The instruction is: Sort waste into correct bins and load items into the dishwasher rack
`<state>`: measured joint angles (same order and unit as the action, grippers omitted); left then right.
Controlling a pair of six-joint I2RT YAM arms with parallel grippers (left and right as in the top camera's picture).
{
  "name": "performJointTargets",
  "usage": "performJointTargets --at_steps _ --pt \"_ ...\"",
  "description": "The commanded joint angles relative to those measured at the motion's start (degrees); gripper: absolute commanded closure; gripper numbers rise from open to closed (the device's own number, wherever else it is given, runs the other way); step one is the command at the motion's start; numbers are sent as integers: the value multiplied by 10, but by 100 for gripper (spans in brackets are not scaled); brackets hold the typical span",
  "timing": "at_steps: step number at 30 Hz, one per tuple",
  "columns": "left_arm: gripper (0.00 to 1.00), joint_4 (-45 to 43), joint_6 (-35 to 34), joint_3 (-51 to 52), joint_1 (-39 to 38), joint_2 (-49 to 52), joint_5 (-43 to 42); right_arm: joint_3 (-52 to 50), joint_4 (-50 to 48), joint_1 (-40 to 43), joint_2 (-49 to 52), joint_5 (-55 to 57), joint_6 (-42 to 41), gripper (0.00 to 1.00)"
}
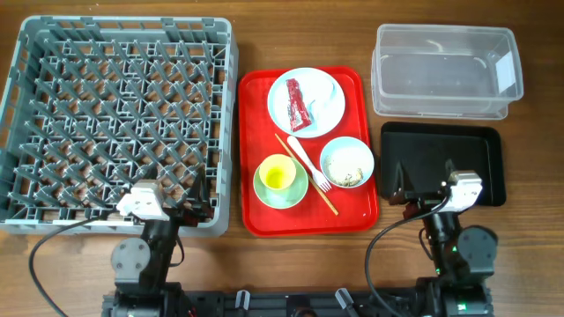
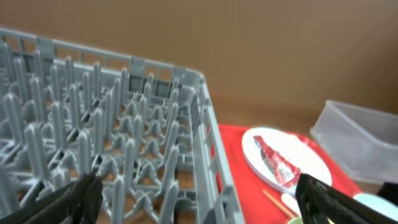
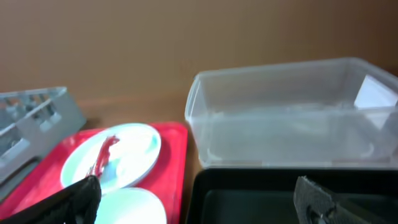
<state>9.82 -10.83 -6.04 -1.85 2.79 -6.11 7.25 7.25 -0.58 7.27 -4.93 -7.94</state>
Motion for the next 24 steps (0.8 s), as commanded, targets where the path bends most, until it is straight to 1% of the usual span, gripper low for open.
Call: performJointTargets --at_steps 1,3,4,6,8,9,10,12,14,17,18,19,20,21,24 --pt "0 63 1 -99 2 76 22 104 38 3 108 -31 -11 0" --pt "0 114 1 -161 2 147 24 172 73 3 195 -43 -10 0" --pt "0 136 1 -189 2 182 24 227 94 3 264 -66 -8 0" --pt "0 194 1 -262 2 269 23 308 130 3 367 -110 28 0" --pt "0 252 1 -324 2 342 23 417 221 2 471 -113 62 0" --pt "0 285 1 -353 2 376 23 487 287 2 528 -113 93 0" --pt "0 313 1 -375 2 402 23 535 317 2 567 -116 107 0" --pt "0 327 1 -386 2 420 23 558 312 2 601 -161 48 0" --pt "0 327 1 -386 2 418 23 558 280 -2 608 -213 38 0" --pt "0 327 1 -386 2 418 23 560 257 -44 615 -157 33 0" --pt "0 327 1 -386 2 418 23 568 256 -72 622 -129 32 0" --pt "0 326 1 -386 2 418 23 601 261 -120 650 -66 9 0" --pt "0 327 1 -386 2 418 23 629 262 -146 677 -36 -3 0" --pt "0 327 1 -386 2 418 23 645 263 -156 691 -23 -9 0" --pt "0 326 1 -386 2 418 23 757 276 -207 822 41 -35 0"
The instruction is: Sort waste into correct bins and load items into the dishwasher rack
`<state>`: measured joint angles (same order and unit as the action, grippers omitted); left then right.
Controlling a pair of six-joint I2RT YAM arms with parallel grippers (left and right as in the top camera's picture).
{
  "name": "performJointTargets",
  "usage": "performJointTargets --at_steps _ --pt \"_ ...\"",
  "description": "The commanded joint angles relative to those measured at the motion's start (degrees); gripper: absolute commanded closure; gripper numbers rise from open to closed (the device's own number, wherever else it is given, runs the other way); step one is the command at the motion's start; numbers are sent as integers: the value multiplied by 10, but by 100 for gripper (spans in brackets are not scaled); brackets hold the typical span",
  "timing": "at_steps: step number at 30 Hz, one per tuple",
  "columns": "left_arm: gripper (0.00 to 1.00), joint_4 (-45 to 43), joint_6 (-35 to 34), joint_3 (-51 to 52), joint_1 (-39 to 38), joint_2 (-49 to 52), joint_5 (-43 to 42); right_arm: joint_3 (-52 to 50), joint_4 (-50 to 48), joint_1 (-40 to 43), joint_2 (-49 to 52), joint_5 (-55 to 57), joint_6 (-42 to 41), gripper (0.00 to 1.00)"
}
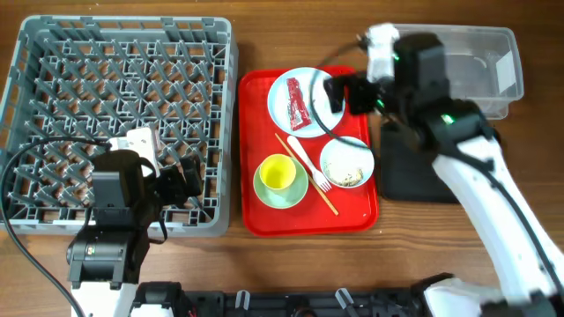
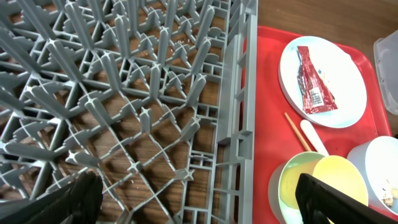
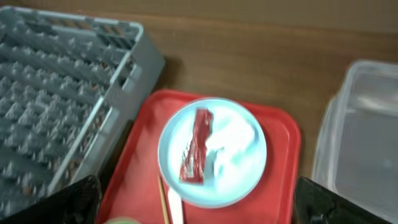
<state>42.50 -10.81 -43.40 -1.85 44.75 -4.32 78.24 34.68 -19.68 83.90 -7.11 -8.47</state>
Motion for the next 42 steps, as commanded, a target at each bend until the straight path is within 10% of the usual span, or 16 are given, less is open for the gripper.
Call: performJointTargets --at_steps 1,14,23,27,34,39,42 --pt "0 -2 1 -12 2 -2 5 80 3 -25 108 82 -54 0" --pt "0 -2 -1 -12 2 -2 -10 96 -81 -30 385 86 -231 18" --pt "0 0 -1 -12 2 -2 -10 93 -49 -29 391 89 -242 90" --pt "0 0 -1 -12 2 -2 -10 93 -19 -1 281 143 -200 95" --pt "0 0 -1 -12 2 -2 -10 93 12 118 177 191 -167 90" --pt "0 0 -1 -12 2 -2 -10 93 1 177 181 192 -170 2" --pt "0 0 -1 -12 2 -2 -10 93 1 172 181 31 -113 0"
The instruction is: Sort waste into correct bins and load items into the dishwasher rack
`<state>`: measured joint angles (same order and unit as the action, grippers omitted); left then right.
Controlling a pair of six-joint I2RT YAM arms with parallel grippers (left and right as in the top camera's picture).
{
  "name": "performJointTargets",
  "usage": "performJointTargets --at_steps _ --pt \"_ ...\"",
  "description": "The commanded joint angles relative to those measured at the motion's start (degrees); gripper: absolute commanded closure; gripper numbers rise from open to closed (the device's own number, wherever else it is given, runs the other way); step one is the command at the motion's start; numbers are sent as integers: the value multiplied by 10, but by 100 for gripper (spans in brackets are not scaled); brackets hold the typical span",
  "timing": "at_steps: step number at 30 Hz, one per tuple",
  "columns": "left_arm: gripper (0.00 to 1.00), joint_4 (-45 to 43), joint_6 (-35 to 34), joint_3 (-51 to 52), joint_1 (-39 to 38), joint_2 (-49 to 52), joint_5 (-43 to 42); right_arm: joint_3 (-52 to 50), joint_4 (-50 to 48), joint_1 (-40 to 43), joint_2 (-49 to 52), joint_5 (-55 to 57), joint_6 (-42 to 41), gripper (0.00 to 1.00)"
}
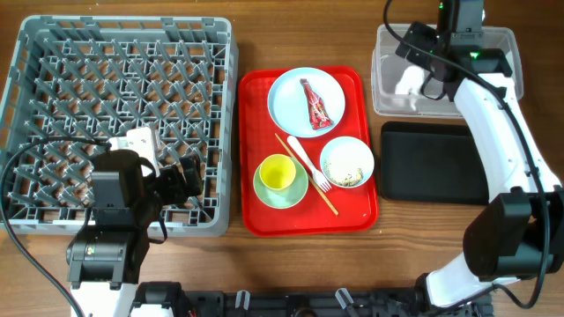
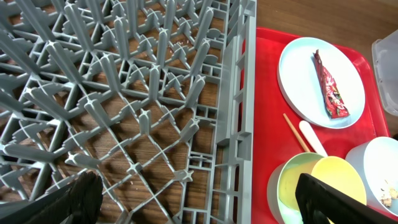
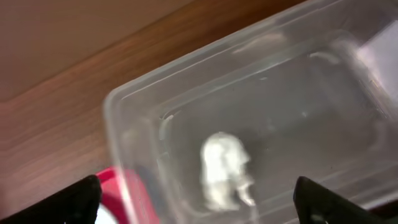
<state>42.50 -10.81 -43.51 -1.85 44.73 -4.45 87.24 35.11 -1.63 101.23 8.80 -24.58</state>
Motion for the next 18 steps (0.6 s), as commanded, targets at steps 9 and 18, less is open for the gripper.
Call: performJointTargets --at_steps 9,18 --pt "0 0 -1 -11 2 -2 -9 -41 0 -220 63 -68 124 6" --pt "0 0 -1 -11 2 -1 -9 -41 -42 -252 215 -36 48 32"
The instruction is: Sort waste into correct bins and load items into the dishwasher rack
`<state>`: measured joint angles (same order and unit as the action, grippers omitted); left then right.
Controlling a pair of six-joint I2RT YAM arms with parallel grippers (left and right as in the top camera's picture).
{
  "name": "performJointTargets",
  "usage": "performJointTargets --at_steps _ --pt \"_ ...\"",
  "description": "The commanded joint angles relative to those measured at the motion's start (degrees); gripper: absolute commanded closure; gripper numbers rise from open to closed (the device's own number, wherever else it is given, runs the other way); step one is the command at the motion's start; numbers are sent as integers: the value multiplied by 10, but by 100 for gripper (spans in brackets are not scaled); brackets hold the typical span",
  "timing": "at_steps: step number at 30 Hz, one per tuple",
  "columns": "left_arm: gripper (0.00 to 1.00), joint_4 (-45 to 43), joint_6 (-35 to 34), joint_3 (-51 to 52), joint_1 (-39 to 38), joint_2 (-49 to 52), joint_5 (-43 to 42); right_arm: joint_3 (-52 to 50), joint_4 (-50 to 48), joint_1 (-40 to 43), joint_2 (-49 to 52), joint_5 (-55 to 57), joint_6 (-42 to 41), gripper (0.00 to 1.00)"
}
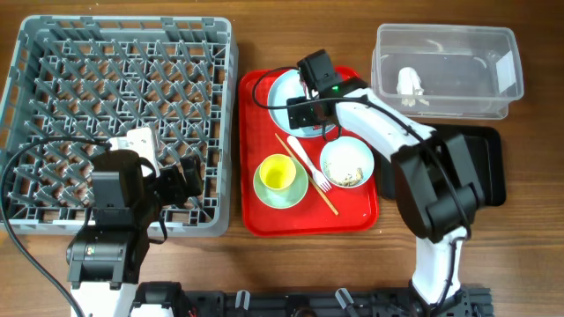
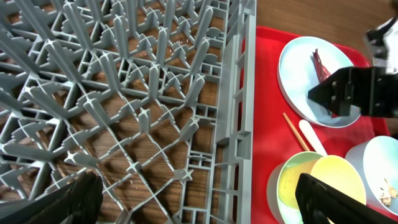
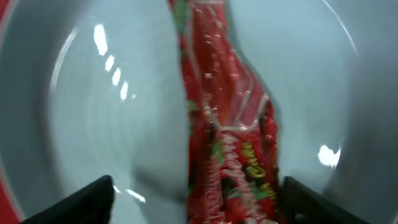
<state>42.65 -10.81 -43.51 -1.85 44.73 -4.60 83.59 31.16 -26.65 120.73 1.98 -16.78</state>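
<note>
My right gripper (image 3: 200, 202) is open low over the white plate (image 3: 106, 93) on the red tray (image 1: 256, 211), one finger on each side of the red packet (image 3: 224, 130). From above, that gripper (image 1: 307, 113) hides most of the packet. My left gripper (image 2: 200, 205) is open over the near right edge of the grey dishwasher rack (image 1: 225, 114), holding nothing. A yellow cup (image 1: 278, 173) on a green saucer, a white fork (image 1: 308, 163), a chopstick (image 1: 310, 192) and a dirty bowl (image 1: 346, 163) lie on the tray. A white tissue (image 1: 410, 84) lies in the clear bin (image 1: 507, 66).
A black bin (image 1: 489, 172) stands near right, partly under my right arm. The left wrist view shows my right gripper (image 2: 354, 90) over the plate (image 2: 298, 78). Bare wooden table surrounds the tray and rack.
My right gripper was above the clear bin with the tissue lying in it. Now it is down on the plate, open around the red packet. The left arm has not moved.
Both arms were low at the table's near edge, with the packet and a tissue on the plate. Then the right gripper was over the plate and the left over the rack. Later the tissue lay in the clear bin; now the right gripper straddles the packet.
</note>
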Motion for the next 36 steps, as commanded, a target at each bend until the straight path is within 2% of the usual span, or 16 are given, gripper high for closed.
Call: performJointTargets --at_steps 1,5,10,14,15,16,17,18,19,20,23,25,27,30,33,36 --pt "0 -2 -1 -11 2 -1 -7 -5 -3 -1 22 32 -30 43" --pt "0 -2 -1 -11 2 -1 -7 0 14 -1 5 32 -29 95" --pt "0 -2 -1 -11 2 -1 -7 22 19 28 -111 88 -49 96" --pt "0 -2 -1 -11 2 -1 -7 22 30 127 -203 137 -125 96" --pt "0 -2 -1 -11 2 -1 -7 22 37 157 -203 137 -151 92" --pt "0 -2 -1 -11 2 -1 -7 22 43 186 -199 135 -177 80" --pt "0 -2 -1 -11 2 -1 -7 22 40 204 -193 124 -182 49" --pt "0 -2 -1 -11 2 -1 -7 22 24 219 -189 104 -179 30" --pt "0 -2 -1 -11 2 -1 -7 22 -2 232 -187 74 -165 0" --pt "0 -2 -1 -11 2 -1 -7 23 -23 241 -194 9 -108 0" --pt "0 -2 -1 -11 2 -1 -7 23 32 245 -244 -32 -83 0" --pt "0 -2 -1 -11 2 -1 -7 22 124 244 -301 -96 -35 0" --pt "0 -2 -1 -11 2 -1 -7 22 229 238 -341 -146 3 7" --pt "0 -2 -1 -11 2 -1 -7 12 337 190 -351 -146 13 9" --pt "0 -2 -1 -11 2 -1 -7 -52 322 103 -349 -107 -40 12" --pt "0 -1 -1 -11 2 -1 -7 -150 204 23 -342 -68 -107 22"
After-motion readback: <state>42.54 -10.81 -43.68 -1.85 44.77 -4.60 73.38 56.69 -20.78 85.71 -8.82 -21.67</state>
